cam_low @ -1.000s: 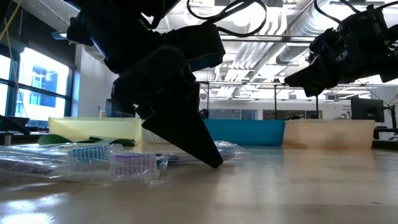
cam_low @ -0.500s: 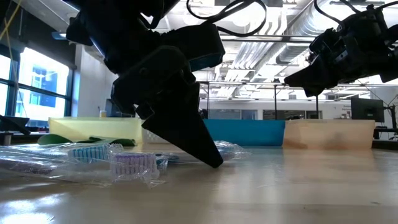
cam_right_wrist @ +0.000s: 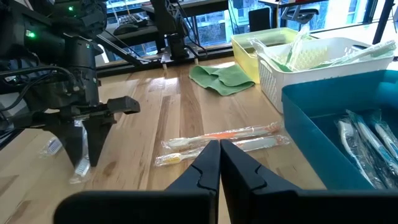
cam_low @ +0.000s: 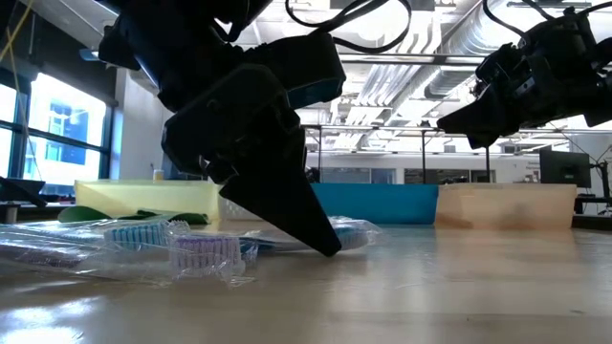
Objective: Pick & Place Toothbrushes
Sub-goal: Put the blue toothbrush into the blue bin
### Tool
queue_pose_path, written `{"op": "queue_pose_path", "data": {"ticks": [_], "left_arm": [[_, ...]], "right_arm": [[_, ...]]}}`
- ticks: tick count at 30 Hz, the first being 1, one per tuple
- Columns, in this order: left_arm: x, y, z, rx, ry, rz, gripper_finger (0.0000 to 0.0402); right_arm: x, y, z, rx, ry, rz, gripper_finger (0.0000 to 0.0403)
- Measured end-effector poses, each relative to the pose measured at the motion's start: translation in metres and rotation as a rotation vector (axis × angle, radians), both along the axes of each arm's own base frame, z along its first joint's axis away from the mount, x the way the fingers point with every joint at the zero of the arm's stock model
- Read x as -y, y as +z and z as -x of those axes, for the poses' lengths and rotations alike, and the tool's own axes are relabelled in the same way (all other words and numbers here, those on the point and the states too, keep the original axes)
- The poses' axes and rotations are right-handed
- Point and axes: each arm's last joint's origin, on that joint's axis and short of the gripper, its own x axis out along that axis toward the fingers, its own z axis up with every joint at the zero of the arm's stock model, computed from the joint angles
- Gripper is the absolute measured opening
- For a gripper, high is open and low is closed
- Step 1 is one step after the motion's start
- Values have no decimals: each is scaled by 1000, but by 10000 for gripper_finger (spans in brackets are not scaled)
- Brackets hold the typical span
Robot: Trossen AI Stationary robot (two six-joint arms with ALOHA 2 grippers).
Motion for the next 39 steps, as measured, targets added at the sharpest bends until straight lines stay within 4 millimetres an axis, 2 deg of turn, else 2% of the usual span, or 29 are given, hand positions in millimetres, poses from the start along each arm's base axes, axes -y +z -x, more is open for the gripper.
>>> {"op": "queue_pose_path", "data": {"ticks": [15,39], "left_arm": [[-1,0,0,-2,4,-6,69],[-1,0,0,-2,6,-8,64]], "right_arm": [[0,0,0,0,0,0,4],[0,0,0,0,1,0,4]]}}
